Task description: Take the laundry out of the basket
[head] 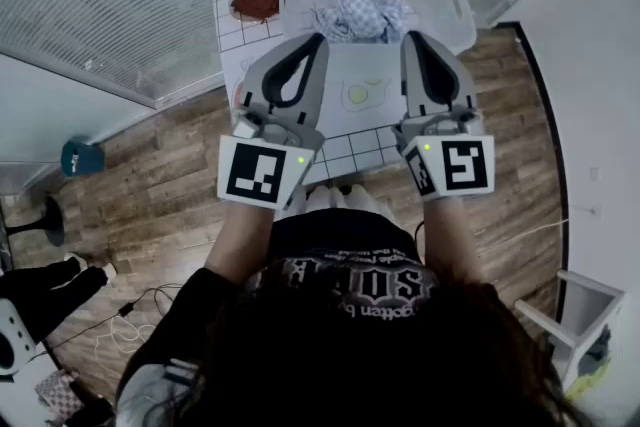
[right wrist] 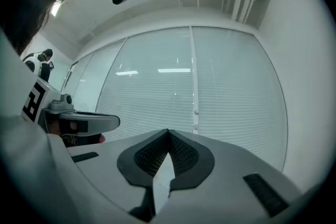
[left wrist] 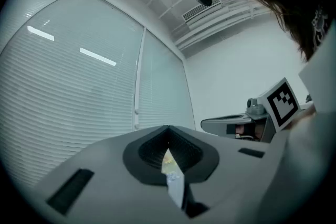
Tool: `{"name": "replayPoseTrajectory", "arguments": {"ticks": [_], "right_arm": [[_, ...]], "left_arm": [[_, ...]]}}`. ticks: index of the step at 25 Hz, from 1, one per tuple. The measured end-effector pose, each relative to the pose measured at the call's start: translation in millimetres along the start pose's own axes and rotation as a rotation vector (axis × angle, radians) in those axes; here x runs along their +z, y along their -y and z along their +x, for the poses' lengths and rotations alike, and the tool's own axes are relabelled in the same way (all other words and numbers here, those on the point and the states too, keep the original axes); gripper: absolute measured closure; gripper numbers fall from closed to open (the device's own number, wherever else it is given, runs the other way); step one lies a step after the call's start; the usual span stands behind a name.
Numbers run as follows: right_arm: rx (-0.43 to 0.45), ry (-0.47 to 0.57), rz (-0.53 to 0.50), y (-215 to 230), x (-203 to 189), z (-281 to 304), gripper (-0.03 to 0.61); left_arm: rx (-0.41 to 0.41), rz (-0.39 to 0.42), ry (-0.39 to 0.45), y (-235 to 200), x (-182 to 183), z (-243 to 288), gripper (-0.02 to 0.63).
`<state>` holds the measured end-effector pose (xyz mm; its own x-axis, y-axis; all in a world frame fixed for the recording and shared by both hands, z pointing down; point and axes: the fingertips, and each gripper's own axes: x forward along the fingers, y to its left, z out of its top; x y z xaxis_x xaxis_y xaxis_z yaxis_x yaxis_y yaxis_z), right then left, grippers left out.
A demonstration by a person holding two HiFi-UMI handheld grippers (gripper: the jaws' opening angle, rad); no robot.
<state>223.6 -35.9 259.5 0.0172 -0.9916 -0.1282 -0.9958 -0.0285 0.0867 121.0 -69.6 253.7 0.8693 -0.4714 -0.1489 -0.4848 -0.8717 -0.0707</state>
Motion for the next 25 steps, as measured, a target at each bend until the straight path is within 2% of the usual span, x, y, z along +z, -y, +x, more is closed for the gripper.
{"name": "replayPoseTrajectory", "arguments": {"ticks": [12,25], "right_arm": [[-0.013,0.032,0.023,-4,8,2,0.551],[-0.043,0.015,0.011,-15,9,6,0.551]], "left_arm": [[0.005,-0.003,0.009,-10,3,-7,0.613],[-0.019,0.001,0.02,-27,7,-21,0.612]]}}
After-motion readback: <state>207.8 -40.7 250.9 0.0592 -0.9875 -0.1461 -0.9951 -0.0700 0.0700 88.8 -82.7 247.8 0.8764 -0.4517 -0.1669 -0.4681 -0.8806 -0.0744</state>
